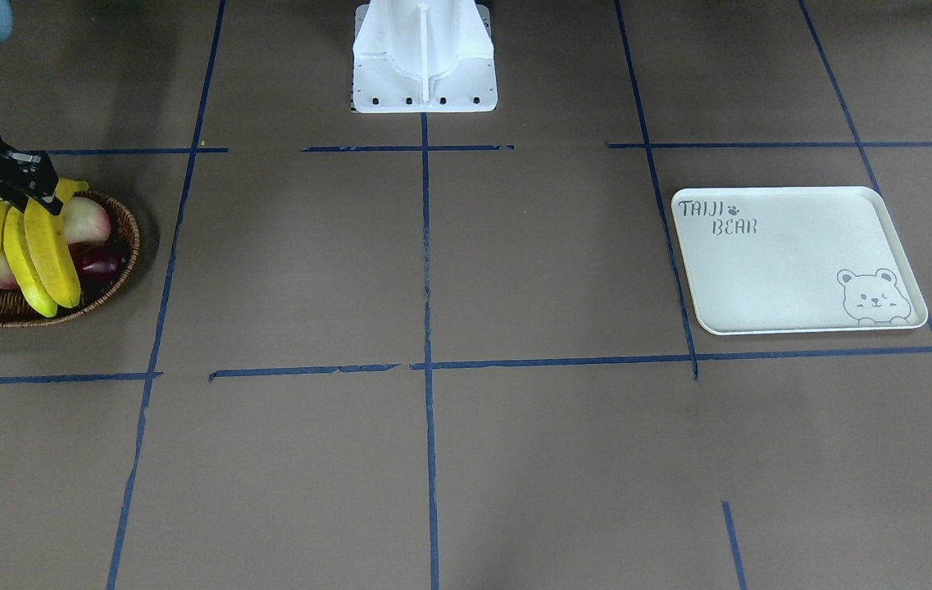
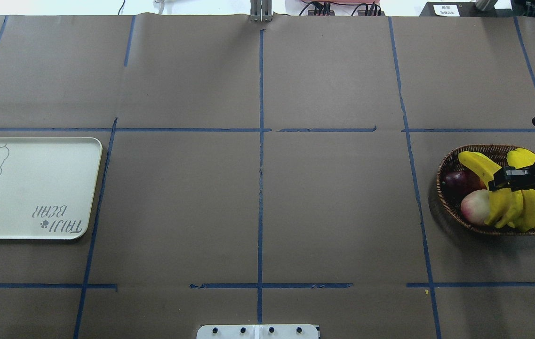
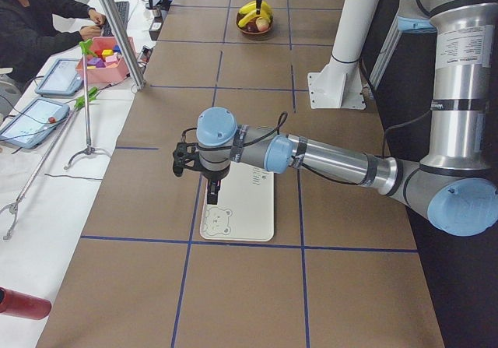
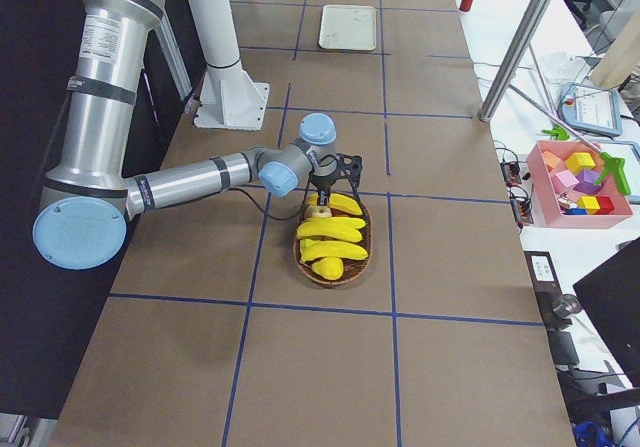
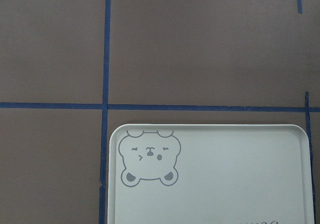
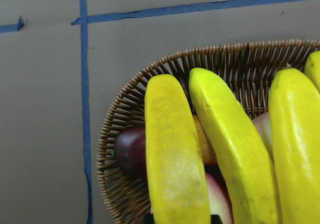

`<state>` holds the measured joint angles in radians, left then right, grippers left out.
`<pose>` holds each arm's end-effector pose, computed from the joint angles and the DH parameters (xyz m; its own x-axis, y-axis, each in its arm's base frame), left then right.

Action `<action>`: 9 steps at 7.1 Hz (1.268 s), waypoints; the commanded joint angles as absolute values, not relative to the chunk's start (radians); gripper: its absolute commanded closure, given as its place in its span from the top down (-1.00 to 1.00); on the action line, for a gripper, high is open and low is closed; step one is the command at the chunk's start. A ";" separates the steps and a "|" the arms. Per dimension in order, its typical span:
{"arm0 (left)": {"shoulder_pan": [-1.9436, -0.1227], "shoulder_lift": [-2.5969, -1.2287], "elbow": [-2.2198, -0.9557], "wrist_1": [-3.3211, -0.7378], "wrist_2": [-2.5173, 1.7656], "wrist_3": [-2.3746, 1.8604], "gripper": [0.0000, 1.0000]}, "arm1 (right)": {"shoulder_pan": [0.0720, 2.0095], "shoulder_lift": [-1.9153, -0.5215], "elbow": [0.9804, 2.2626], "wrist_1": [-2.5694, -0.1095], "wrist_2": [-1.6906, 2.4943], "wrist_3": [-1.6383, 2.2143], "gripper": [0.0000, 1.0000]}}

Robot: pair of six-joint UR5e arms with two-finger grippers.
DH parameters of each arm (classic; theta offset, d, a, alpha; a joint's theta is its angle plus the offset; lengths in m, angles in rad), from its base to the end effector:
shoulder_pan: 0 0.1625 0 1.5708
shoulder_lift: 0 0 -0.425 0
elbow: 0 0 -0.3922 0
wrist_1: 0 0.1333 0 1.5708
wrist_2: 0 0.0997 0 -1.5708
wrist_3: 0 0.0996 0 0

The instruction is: Transfer all bananas from basket to plate

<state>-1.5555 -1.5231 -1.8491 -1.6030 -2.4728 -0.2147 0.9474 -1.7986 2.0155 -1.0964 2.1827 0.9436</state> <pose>-0.0479 -0.4747 0.5311 0.6058 0.0027 -0.7956 0.1170 0.9888 0.0924 -0.1810 -0.3820 0.4914 0.6287 0.0515 0.7759 -0.1010 0.9948 0.0158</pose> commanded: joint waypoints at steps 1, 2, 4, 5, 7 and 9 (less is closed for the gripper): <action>-1.555 -1.529 -1.861 -1.605 -2.465 -0.215 0.98 | 0.980 -1.827 2.122 -1.086 2.198 0.946 -1.00; -1.554 -1.552 -1.871 -1.603 -2.459 -0.228 0.98 | 0.977 -1.783 2.137 -1.086 2.191 0.962 -1.00; -1.383 -1.585 -1.905 -1.767 -2.339 -0.587 0.98 | 0.904 -1.605 2.076 -1.008 2.136 1.210 -0.98; -1.256 -1.582 -1.898 -1.951 -2.266 -0.846 0.98 | 0.823 -1.598 2.066 -0.918 2.050 1.311 -0.98; -1.099 -1.606 -1.890 -2.235 -2.246 -1.300 0.98 | 0.753 -1.588 2.054 -0.829 2.036 1.364 -0.99; -0.955 -1.724 -1.887 -2.418 -2.212 -1.727 0.98 | 0.675 -1.496 2.056 -0.824 2.030 1.481 -0.99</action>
